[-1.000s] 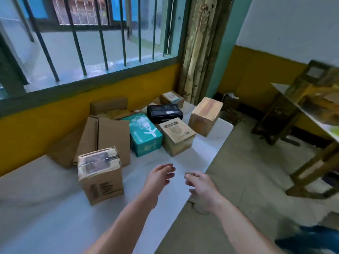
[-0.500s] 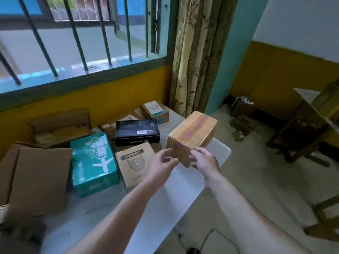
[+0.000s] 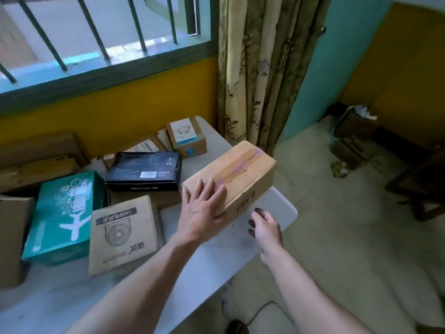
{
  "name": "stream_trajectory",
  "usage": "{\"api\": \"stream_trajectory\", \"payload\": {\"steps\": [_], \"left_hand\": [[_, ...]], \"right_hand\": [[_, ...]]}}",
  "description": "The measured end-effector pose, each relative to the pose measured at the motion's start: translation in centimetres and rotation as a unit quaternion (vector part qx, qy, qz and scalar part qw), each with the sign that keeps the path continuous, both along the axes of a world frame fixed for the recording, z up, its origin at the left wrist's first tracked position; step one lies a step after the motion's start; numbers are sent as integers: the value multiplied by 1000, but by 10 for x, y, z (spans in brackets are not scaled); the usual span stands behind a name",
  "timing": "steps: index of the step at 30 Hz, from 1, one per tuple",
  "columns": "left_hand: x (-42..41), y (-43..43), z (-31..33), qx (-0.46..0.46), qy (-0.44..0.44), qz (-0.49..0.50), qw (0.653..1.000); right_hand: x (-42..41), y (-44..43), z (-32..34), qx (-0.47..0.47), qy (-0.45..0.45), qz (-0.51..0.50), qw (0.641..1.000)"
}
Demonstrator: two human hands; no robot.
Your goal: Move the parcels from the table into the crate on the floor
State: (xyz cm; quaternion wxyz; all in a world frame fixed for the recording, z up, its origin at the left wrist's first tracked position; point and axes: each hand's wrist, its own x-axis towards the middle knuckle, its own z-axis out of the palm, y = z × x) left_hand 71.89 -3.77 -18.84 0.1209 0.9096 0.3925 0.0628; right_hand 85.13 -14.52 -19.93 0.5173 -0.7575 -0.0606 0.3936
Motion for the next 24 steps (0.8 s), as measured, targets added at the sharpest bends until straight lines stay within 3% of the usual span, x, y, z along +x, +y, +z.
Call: {"api": "stream_trajectory", "payload": {"steps": [4,7,9,12,13,16,19,22,23,24], "left_hand": [[-7,7,4,-98,-149,55,982],[-19,17,17,-194,-254,109,941],[-31,21,26,-307,-357,176,865],[-50,21,37,-436,-496,270,701],[-58,20,41,-460,-515,285,665],[-74,15,50,-513,-541,293,599],[-90,8,58,-556,-564,297,534],[-111,7,63,-570,-556,304,523],[-117,7,65,-562,-546,301,544],[-124,9,66,-536,-530,297,586]], "right_hand": [[-1,6,2,25,55,38,997],[-11,18,12,97,96,37,990],[-17,24,20,145,80,19,986],[-27,33,32,196,48,-1,980],[-30,37,36,201,37,4,979],[-38,45,45,179,20,42,983],[-53,50,56,196,131,123,964],[-68,54,66,233,200,161,938],[-73,56,67,241,204,168,934],[-77,57,67,247,203,170,932]]}}
